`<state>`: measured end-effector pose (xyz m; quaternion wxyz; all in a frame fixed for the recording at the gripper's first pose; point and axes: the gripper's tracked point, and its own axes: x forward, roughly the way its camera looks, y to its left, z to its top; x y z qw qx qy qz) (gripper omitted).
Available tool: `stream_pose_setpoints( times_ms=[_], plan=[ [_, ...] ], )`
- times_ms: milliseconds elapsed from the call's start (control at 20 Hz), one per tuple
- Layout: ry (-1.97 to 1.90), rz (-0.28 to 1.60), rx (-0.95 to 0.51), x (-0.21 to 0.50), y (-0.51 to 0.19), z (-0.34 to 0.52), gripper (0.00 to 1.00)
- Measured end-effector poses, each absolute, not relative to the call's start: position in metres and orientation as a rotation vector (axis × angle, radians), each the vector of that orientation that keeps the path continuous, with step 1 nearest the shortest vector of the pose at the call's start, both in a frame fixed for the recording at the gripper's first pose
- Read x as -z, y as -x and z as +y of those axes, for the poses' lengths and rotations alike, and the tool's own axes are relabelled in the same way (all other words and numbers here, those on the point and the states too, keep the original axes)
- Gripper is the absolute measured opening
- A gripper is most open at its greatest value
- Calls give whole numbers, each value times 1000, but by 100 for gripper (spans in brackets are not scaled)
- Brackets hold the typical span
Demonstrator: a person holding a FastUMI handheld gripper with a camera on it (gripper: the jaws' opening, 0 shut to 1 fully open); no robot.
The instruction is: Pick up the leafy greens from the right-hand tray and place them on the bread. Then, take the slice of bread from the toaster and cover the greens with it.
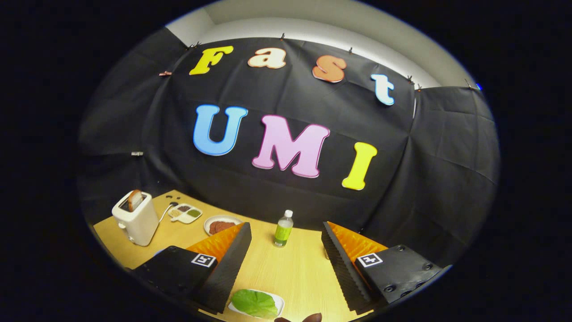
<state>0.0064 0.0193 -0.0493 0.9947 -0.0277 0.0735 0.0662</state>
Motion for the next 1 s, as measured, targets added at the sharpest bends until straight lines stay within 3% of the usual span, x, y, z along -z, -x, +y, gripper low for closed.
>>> stream_pose_setpoints(
  times_ms=[450, 1000],
  plan=[
    [115, 664, -402, 236, 34, 62, 96],
    [79, 911, -470, 372, 35, 78, 90]
  ],
)
